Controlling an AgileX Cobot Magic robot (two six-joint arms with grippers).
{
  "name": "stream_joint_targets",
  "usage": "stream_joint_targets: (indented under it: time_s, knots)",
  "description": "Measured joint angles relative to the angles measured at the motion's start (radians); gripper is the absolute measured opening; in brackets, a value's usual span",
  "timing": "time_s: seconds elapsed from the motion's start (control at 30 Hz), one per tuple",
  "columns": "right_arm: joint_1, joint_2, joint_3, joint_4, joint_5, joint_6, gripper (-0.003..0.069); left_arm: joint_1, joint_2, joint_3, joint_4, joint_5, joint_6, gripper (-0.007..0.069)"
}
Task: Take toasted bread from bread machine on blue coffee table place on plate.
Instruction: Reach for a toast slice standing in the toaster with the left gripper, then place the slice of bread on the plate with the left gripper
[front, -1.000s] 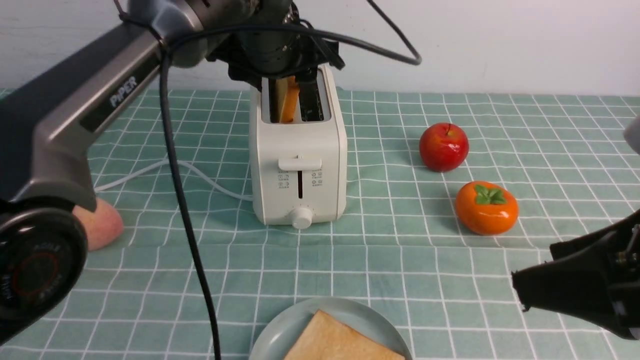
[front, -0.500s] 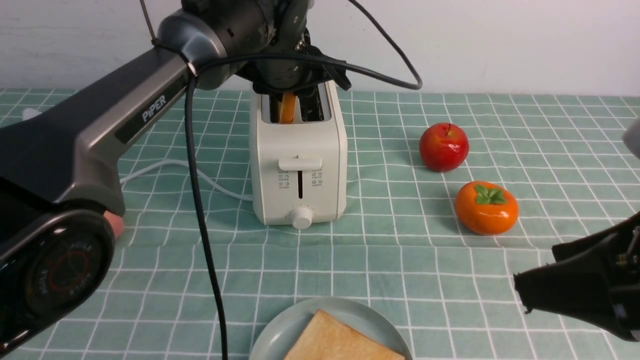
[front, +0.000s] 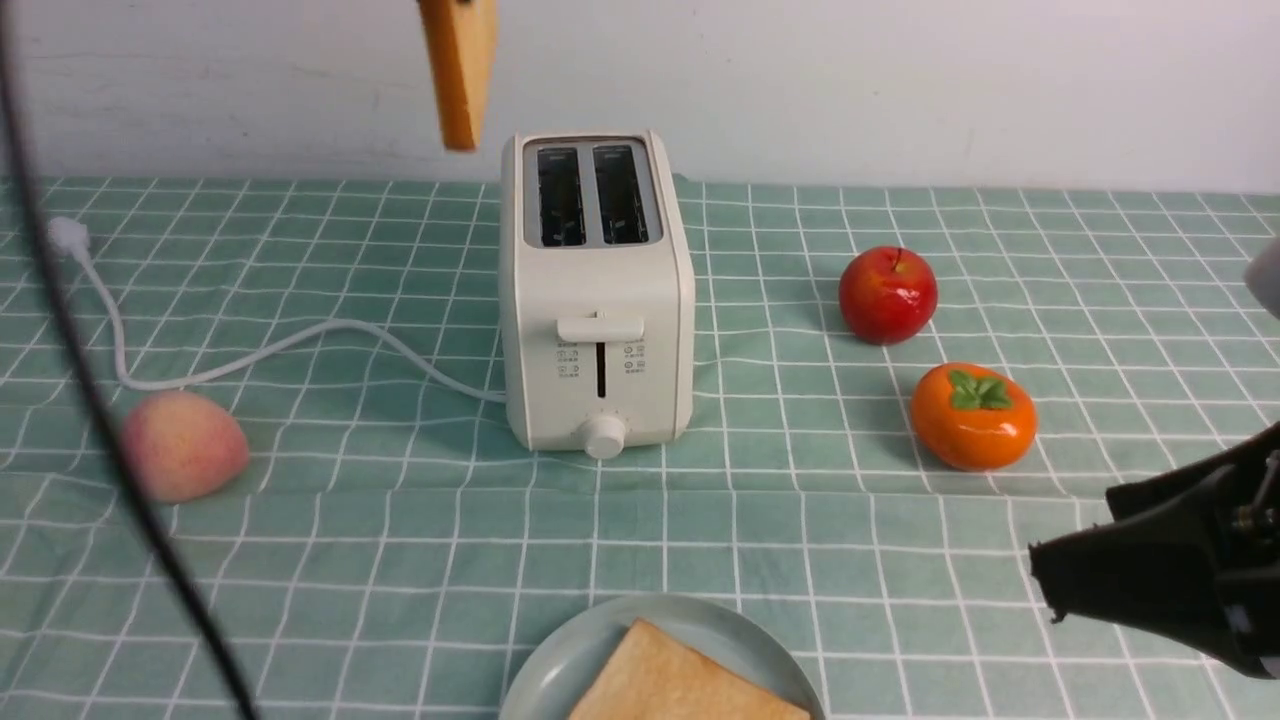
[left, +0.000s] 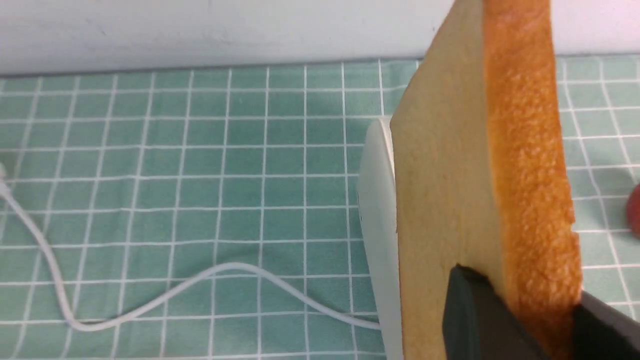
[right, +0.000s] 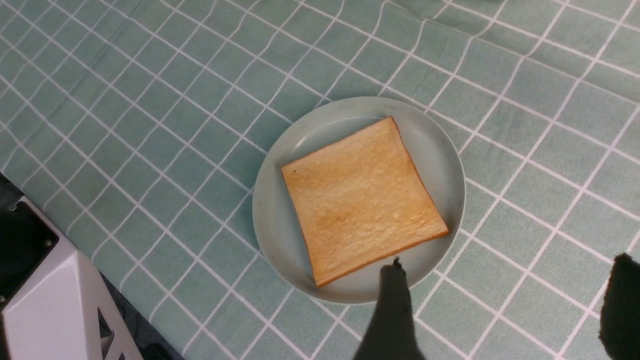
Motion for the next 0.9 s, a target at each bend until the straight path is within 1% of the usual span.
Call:
stream_joint_targets:
  time_s: [0.03,0.13,0.17,0.2,0.3,0.33,0.37,0.43,0.5,0.57,0.7,0.73,0.77,0.8,0.83,0.9]
  knots:
    - [0.000,0.000,0.000,-0.003,-0.008,0.000,0.0519,0.001,-0.066,0.001,-0.036,0.023,0.049,0.0094]
    - [0.000,0.000,0.000,-0.007,-0.024,0.000,0.0519,0.001,-0.193,0.049,-0.165,0.027,0.176,0.0094]
    - [0.000,0.000,0.000,-0.008,-0.024,0.000,0.0519,0.001,-0.202,0.063,-0.177,0.027,0.184,0.0094]
    - [0.000,0.000,0.000,-0.010,-0.025,0.000,0.0519,0.001,-0.282,0.136,-0.295,0.027,0.259,0.0094]
    - [0.000,0.000,0.000,-0.011,-0.025,0.000,0.0519,0.001,-0.376,0.302,-0.483,0.027,0.365,0.0094]
    - [0.000,0.000,0.000,-0.011,-0.025,0.000,0.0519,0.001,-0.407,0.378,-0.570,0.027,0.414,0.0094]
    - [0.000,0.000,0.000,-0.011,-0.025,0.000,0.0519,0.001,-0.443,0.477,-0.696,0.027,0.476,0.0094]
    - [0.000,0.000,0.000,-0.011,-0.026,0.000,0.0518,0.001,-0.467,0.632,-0.851,0.027,0.584,0.0094]
    - [0.000,0.000,0.000,-0.011,-0.031,0.000,0.0519,0.000,-0.468,0.801,-0.972,0.008,0.666,0.0094]
    - [0.000,0.000,0.000,-0.012,-0.036,0.000,0.0519,0.000,-0.452,0.944,-1.061,-0.053,0.715,0.0094]
    - [0.000,0.000,0.000,-0.013,-0.040,0.000,0.0519,0.000,-0.376,1.184,-1.196,-0.230,0.807,0.0094]
    - [0.000,0.000,0.000,-0.013,-0.040,0.000,0.0519,0.000,-0.372,1.194,-1.202,-0.230,0.814,0.0094]
    - [0.000,0.000,0.000,-0.013,-0.040,0.000,0.0519,0.000,-0.338,1.267,-1.265,-0.293,0.874,0.0094]
    - [0.000,0.000,0.000,-0.013,-0.040,0.000,0.0519,0.000,-0.322,1.297,-1.297,-0.317,0.902,0.0094]
    - [0.000,0.000,0.000,-0.013,-0.040,0.000,0.0519,0.000,-0.319,1.302,-1.303,-0.317,0.907,0.0094]
    - [0.000,0.000,0.000,-0.013,-0.040,0.000,0.0519,0.000,-0.293,1.346,-1.345,-0.368,0.951,0.0092]
